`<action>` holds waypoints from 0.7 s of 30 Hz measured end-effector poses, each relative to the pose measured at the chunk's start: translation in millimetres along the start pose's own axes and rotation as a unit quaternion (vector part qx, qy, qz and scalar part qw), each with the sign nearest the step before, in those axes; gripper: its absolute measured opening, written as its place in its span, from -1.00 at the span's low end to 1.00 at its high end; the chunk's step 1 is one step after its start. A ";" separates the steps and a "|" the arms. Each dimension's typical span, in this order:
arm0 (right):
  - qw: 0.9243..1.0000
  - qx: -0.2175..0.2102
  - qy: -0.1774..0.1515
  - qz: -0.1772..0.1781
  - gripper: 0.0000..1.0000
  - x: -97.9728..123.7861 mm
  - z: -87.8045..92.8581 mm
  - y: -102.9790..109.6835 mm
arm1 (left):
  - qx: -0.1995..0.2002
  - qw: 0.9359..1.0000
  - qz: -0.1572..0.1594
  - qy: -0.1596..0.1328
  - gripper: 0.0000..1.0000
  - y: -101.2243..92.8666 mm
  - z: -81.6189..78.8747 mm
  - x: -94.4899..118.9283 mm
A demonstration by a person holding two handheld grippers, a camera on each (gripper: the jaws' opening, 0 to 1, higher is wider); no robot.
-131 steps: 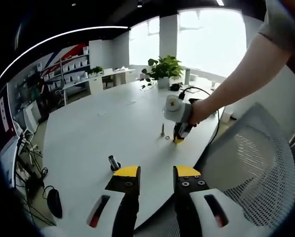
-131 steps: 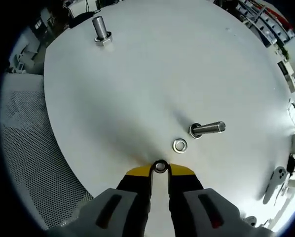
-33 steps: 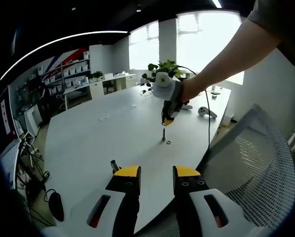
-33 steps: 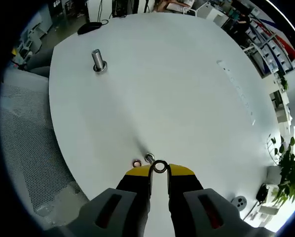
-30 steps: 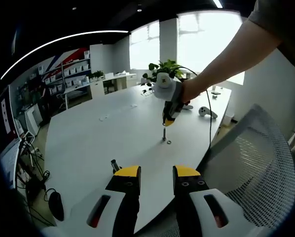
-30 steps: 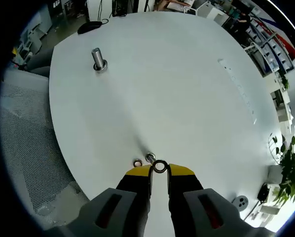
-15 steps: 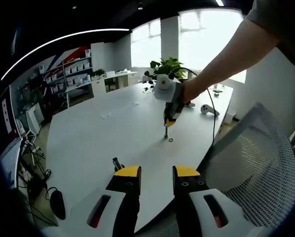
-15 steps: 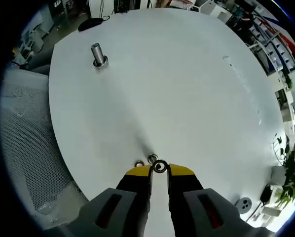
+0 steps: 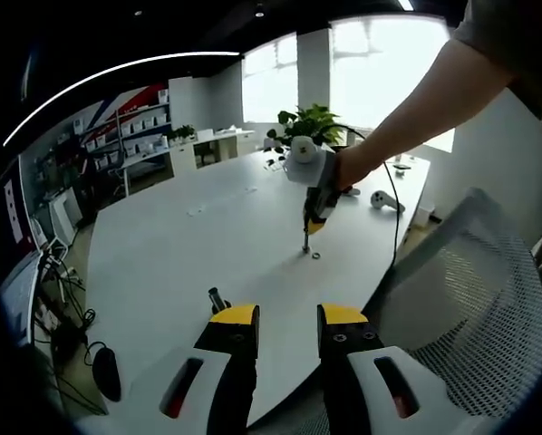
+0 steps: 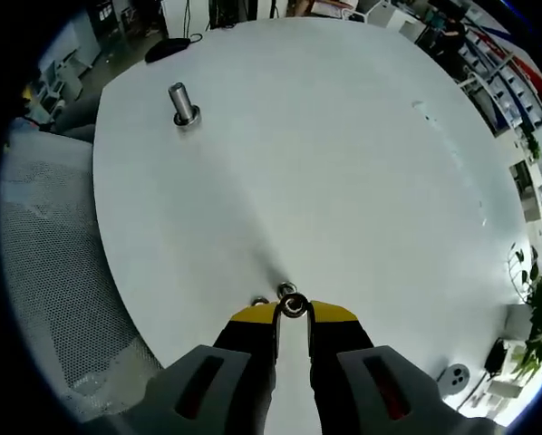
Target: Place the washer onto the threaded stud by aligning its center hole with the stud, sliding it down to the base, and recovering from edge contact or off-axis alignment until the washer reaches the visible bottom stop.
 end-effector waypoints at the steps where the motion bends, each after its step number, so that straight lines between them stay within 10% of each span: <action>1: 1.000 -0.001 0.001 -0.001 -0.73 -0.7 0.3 0.5 | 0.000 1.000 -0.001 0.001 -0.53 0.3 0.2 0.1; 21: 0.999 -0.013 0.023 -0.026 -0.73 -42.4 10.9 16.4 | 0.003 1.000 -0.003 0.027 -0.54 1.1 8.1 -3.0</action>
Point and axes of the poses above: the point that each gripper's makers call its tool centre point, and the gripper's own axes: x roughly backward along the fingers, y roughly to its left, z roughly out of its underside, the point moved 3 cm from there along x, roughly backward along the fingers, and after that the axes turned 11 degrees about z, right-handed, at the moved point
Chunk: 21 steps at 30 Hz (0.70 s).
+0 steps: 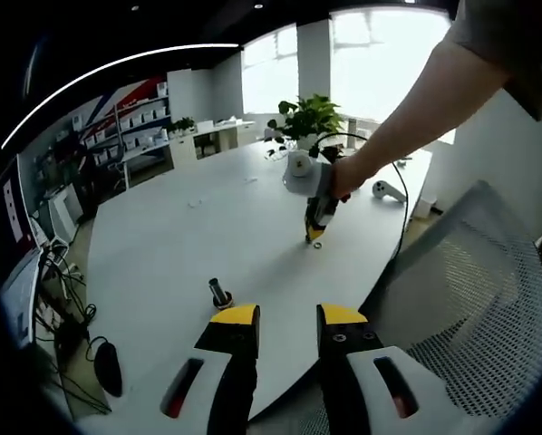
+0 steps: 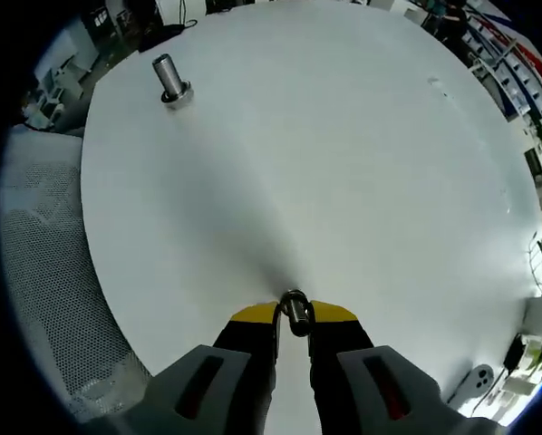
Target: Place the washer onto the threaded stud by aligning its center hole with the stud, sliding it down to the base, and recovering from edge contact or off-axis alignment until the washer reaches the visible bottom stop.
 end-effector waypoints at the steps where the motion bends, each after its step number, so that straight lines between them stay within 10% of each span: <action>1: 1.000 0.004 0.000 -0.001 -0.73 -0.3 0.9 -0.1 | 0.000 1.000 0.000 -0.001 -0.54 0.0 -0.4 0.0; 21: 0.997 -0.080 -0.017 -0.007 -0.62 9.1 9.5 -15.3 | 0.003 1.000 0.003 0.004 -0.54 -0.3 1.4 -0.5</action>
Point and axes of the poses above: the point that each gripper's makers call its tool centre point, and the gripper's own axes: x roughly backward along the fingers, y roughly to its left, z roughly out of its underside, the point moved 3 cm from there along x, roughly backward along the fingers, and after that the axes turned 11 degrees about z, right-handed, at the moved point
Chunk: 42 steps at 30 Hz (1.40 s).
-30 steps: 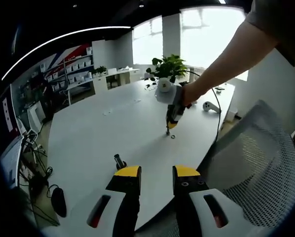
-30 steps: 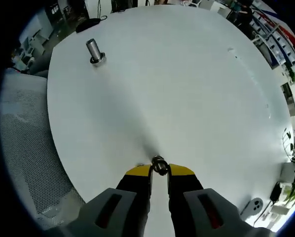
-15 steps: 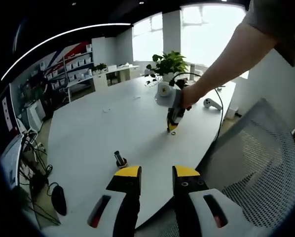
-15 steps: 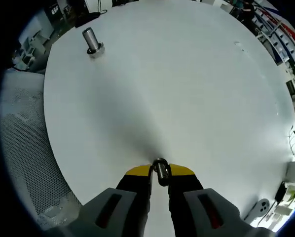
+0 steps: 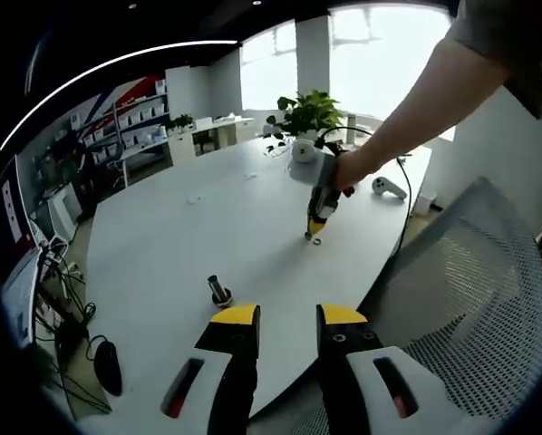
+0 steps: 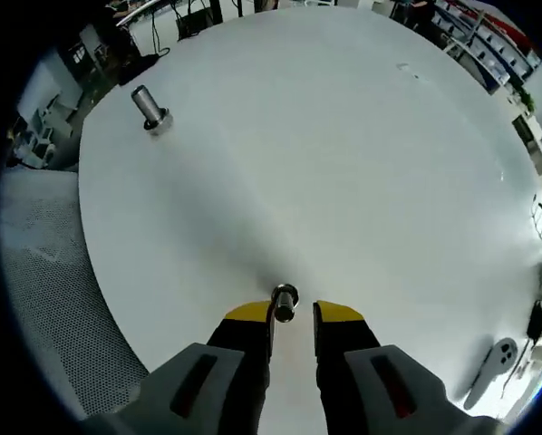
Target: Place the washer onto the threaded stud by aligning its center hole with the stud, sliding it down to the base, and recovering from edge contact or off-axis alignment until the washer reaches the visible bottom stop.
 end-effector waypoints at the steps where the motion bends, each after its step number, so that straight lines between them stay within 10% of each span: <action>1: 1.000 0.001 0.002 0.002 -0.61 1.3 1.7 -0.6 | -0.002 1.000 -0.002 -0.001 -0.54 0.3 -0.3 0.5; 42: 0.999 -0.020 -0.026 -0.001 -0.55 -0.1 22.3 32.9 | -0.007 1.000 -0.010 0.013 -0.55 1.3 3.7 0.3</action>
Point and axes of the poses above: the point that each gripper's makers call its tool centre point, and the gripper's own axes: x roughly backward along the fingers, y roughly to its left, z roughly out of its underside, the point moved 3 cm from there along x, roughly backward along the fingers, and after that the axes turned 11 degrees about z, right-handed, at the moved point
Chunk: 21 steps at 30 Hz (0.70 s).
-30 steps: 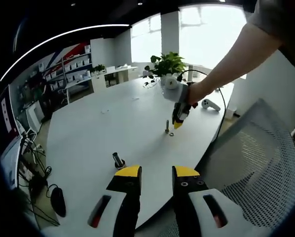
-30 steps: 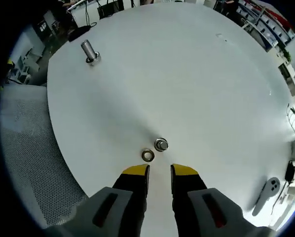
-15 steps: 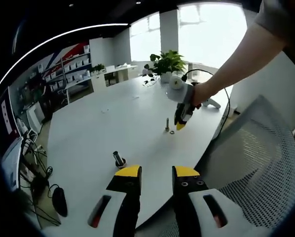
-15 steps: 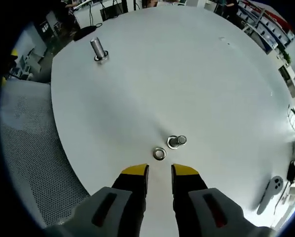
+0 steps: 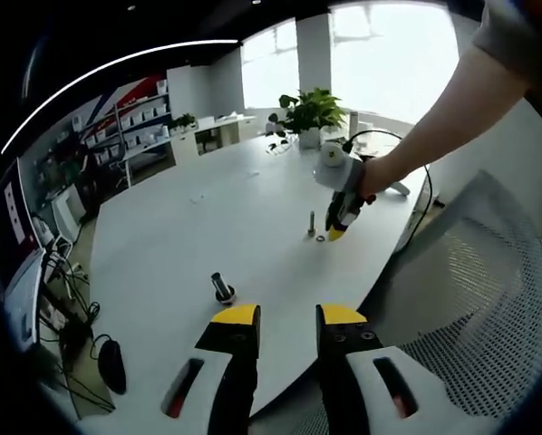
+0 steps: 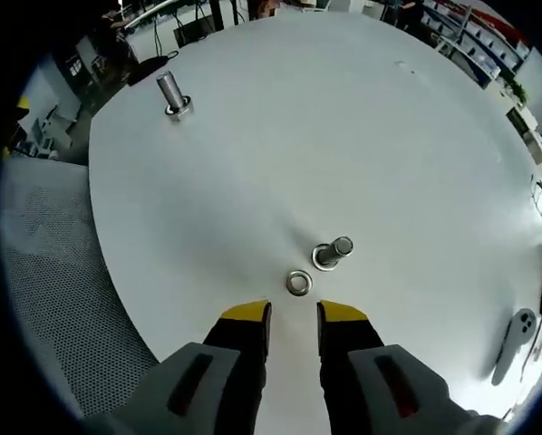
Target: Place the washer onto the threaded stud by aligning its center hole with the stud, sliding it down to the base, and recovering from edge contact or off-axis alignment until the washer reaches the visible bottom stop.
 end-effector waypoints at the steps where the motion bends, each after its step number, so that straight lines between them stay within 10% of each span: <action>1: 1.000 -0.004 0.006 0.007 -0.55 -1.9 -0.4 -2.4 | 0.000 1.000 0.000 -0.001 -0.55 -0.1 -0.3 0.2; 9: 0.999 -0.050 0.002 0.005 -0.55 -8.9 -4.3 -5.0 | 0.005 1.000 -0.001 0.003 -0.55 0.9 1.5 -0.1; 21: 1.000 -0.005 -0.004 0.008 -0.69 -9.3 -7.3 0.6 | 0.006 1.000 -0.001 0.008 -0.56 1.4 2.7 -1.2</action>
Point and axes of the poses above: the point that each gripper's makers call its tool centre point, and the gripper's own axes: x roughly backward along the fingers, y roughly to its left, z roughly out of its underside, the point moved 3 cm from there along x, roughly backward along the fingers, and after that the axes turned 11 degrees about z, right-handed, at the moved point
